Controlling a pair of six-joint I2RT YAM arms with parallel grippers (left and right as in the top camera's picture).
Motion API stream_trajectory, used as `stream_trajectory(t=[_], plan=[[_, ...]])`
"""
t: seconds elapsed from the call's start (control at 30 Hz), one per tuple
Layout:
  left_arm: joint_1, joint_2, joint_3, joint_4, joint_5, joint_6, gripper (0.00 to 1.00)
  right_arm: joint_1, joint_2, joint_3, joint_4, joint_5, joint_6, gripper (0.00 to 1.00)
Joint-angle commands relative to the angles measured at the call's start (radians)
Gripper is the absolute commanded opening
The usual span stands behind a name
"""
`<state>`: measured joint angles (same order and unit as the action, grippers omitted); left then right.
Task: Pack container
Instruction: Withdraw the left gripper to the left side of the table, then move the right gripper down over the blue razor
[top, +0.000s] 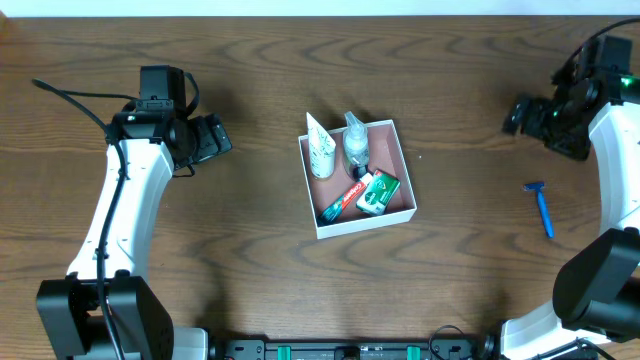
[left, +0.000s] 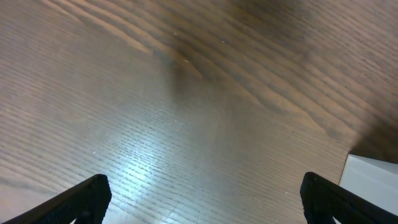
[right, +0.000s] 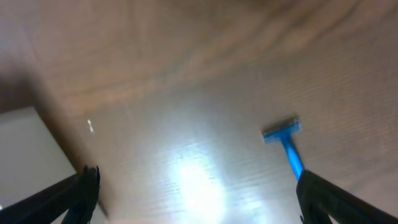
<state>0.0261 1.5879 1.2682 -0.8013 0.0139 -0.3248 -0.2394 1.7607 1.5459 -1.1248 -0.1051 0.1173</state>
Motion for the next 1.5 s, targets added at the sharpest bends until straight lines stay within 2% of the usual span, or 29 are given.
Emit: stream_trajectory(t=[0.0, 0.1, 0.33, 0.57, 0.7, 0.77, 0.93, 1.23, 1.47], plan=[[0.003, -0.005, 0.000, 0.002, 0.005, 0.017, 0.98, -0.008, 0.005, -0.003, -0.057, -0.007, -0.176, 0.99], [0.003, -0.005, 0.000, 0.002, 0.005, 0.017, 0.98, -0.009, 0.005, -0.003, -0.115, 0.044, -0.239, 0.99], [0.003, -0.005, 0.000, 0.002, 0.005, 0.017, 0.98, -0.012, 0.005, -0.003, -0.124, 0.302, -0.258, 0.99], [0.003, -0.005, 0.000, 0.002, 0.005, 0.017, 0.98, -0.067, 0.005, -0.030, -0.121, 0.234, -0.447, 0.99], [0.003, -0.005, 0.000, 0.002, 0.005, 0.017, 0.98, -0.128, 0.005, -0.076, -0.059, 0.256, -0.472, 0.91], [0.003, -0.005, 0.000, 0.002, 0.005, 0.017, 0.98, -0.161, 0.005, -0.103, -0.032, 0.246, -0.481, 0.99], [0.003, -0.005, 0.000, 0.002, 0.005, 0.017, 0.98, -0.216, 0.005, -0.193, 0.037, 0.120, -0.550, 0.99], [0.003, -0.005, 0.000, 0.002, 0.005, 0.017, 0.98, -0.213, 0.005, -0.450, 0.245, 0.129, -0.621, 0.99], [0.003, -0.005, 0.000, 0.002, 0.005, 0.017, 0.98, -0.214, 0.005, -0.494, 0.334, 0.130, -0.651, 0.98]])
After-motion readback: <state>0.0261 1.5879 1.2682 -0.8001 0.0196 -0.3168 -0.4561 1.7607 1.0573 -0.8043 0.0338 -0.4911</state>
